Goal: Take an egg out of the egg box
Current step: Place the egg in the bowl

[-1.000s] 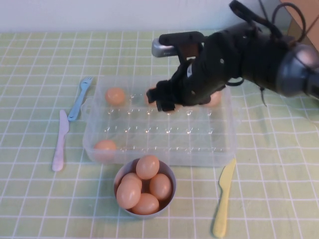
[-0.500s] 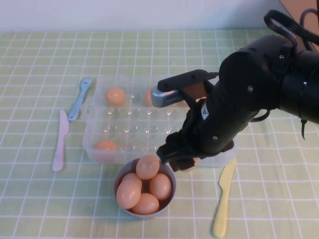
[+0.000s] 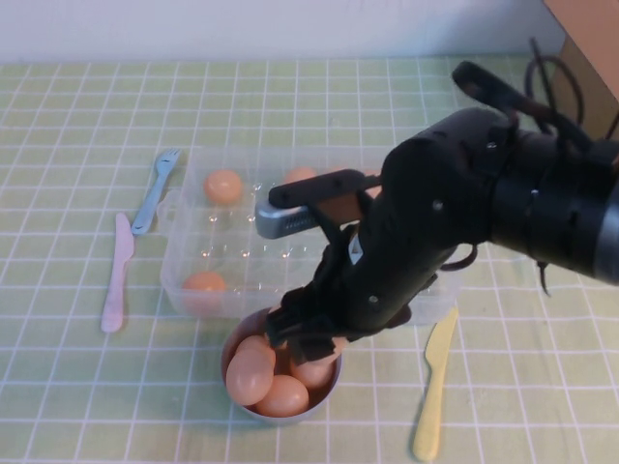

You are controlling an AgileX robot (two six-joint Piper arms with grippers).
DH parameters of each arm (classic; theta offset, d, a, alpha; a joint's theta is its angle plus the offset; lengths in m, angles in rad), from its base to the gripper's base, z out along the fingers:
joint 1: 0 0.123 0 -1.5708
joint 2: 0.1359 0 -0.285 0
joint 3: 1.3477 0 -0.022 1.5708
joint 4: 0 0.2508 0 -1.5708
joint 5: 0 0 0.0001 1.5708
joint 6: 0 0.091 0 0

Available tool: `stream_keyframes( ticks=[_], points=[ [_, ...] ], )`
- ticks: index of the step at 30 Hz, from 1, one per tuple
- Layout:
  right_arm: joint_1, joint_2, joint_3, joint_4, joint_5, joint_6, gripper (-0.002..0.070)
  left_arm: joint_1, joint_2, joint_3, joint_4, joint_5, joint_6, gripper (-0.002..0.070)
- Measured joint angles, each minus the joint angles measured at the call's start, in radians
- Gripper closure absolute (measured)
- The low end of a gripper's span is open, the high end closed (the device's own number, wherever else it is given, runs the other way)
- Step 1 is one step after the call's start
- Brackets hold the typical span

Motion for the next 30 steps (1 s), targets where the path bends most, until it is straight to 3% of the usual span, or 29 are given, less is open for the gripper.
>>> stream_keyframes(
  ticks=[21, 30],
  points=[
    [0.036, 0.105, 0.0, 0.048, -0.055, 0.002, 0.0263, 0.0, 0.0, 0.0, 0.0, 0.0, 0.0, 0.0675],
    [0.039, 0.111, 0.0, 0.05, -0.057, 0.004, 0.0216, 0.0, 0.0, 0.0, 0.0, 0.0, 0.0, 0.0675]
  ],
)
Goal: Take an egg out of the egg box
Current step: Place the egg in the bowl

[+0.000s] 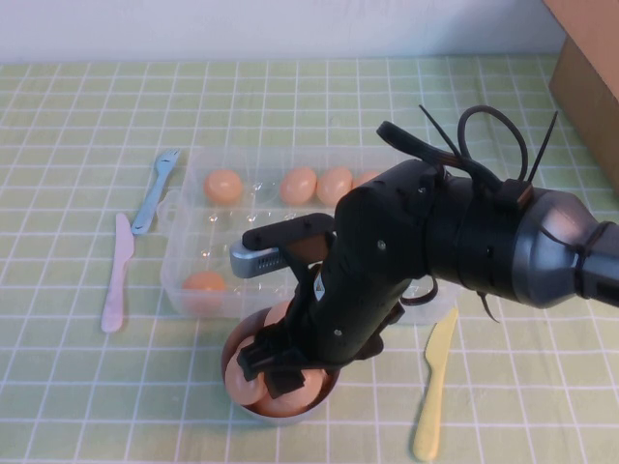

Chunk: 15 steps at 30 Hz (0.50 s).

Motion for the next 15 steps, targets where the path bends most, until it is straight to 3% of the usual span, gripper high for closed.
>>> stream_keyframes(
  ticks=[15],
  points=[
    [0.0, -0.02, 0.0, -0.037, 0.019, 0.0, 0.0176, 0.0, 0.0, 0.0, 0.0, 0.0, 0.0, 0.0675]
  ],
)
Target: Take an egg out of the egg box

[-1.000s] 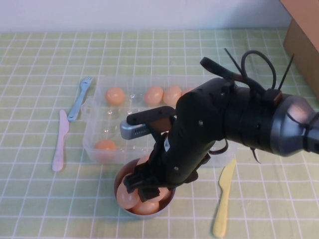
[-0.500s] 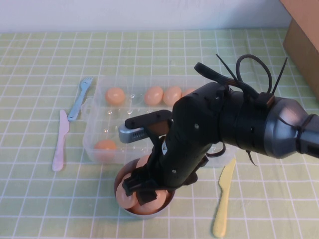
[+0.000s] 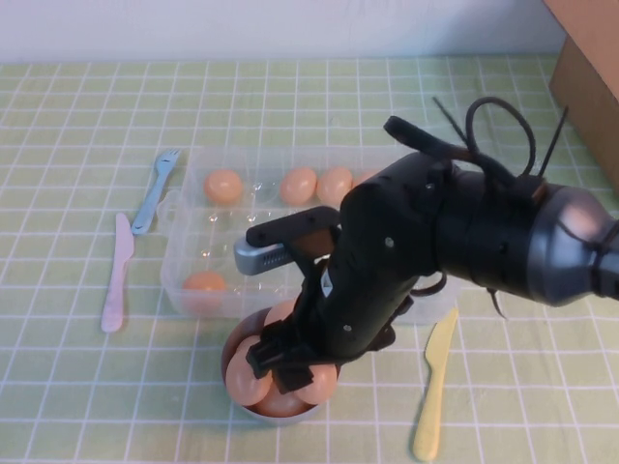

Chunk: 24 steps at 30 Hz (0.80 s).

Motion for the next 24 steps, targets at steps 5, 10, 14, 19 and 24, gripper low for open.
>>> stream_keyframes(
  ticks=[5, 10, 14, 19, 24],
  points=[
    [0.0, -0.083, 0.0, -0.066, 0.063, 0.0, 0.0198, 0.0, 0.0, 0.0, 0.0, 0.0, 0.0, 0.0675],
    [0.0, -0.198, 0.0, -0.113, 0.177, -0.002, 0.0375, 0.0, 0.0, 0.0, 0.0, 0.0, 0.0, 0.0675],
    [0.0, -0.268, 0.0, -0.119, 0.272, -0.002, 0.0605, 0.0, 0.0, 0.0, 0.0, 0.0, 0.0, 0.0675],
    [0.0, -0.322, 0.0, -0.13, 0.293, -0.021, 0.0676, 0.0, 0.0, 0.0, 0.0, 0.0, 0.0, 0.0675],
    [0.0, -0.402, 0.011, -0.15, 0.295, -0.081, 0.0689, 0.0, 0.0, 0.0, 0.0, 0.0, 0.0, 0.0675]
  ],
)
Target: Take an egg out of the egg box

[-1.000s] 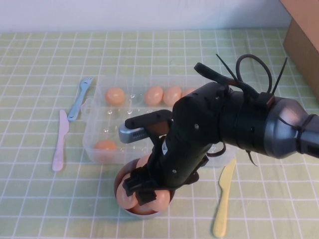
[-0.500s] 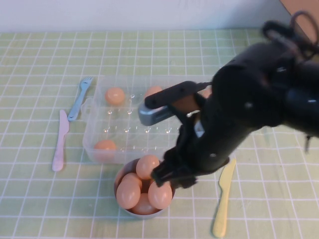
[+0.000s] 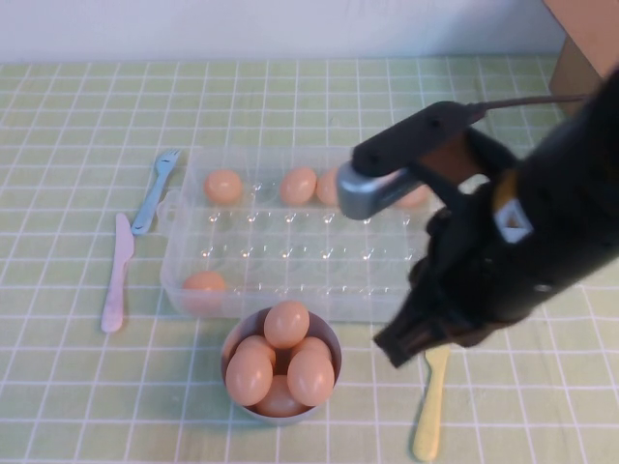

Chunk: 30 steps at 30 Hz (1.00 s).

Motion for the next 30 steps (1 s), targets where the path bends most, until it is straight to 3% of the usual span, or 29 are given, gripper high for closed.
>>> stream_keyframes(
  ticks=[16, 20, 23, 30],
  points=[
    [0.0, -0.296, 0.237, -0.021, 0.01, -0.026, 0.0691, 0.0, 0.0, 0.0, 0.0, 0.0, 0.0, 0.0676],
    [-0.008, -0.341, 0.356, -0.043, -0.085, -0.026, 0.0691, 0.0, 0.0, 0.0, 0.0, 0.0, 0.0, 0.0675],
    [-0.08, -0.388, 0.478, -0.045, -0.249, -0.028, 0.0691, 0.0, 0.0, 0.0, 0.0, 0.0, 0.0, 0.0675],
    [-0.4, -0.584, 0.853, -0.021, -0.717, -0.028, 0.0693, 0.0, 0.0, 0.0, 0.0, 0.0, 0.0, 0.0675]
  ],
)
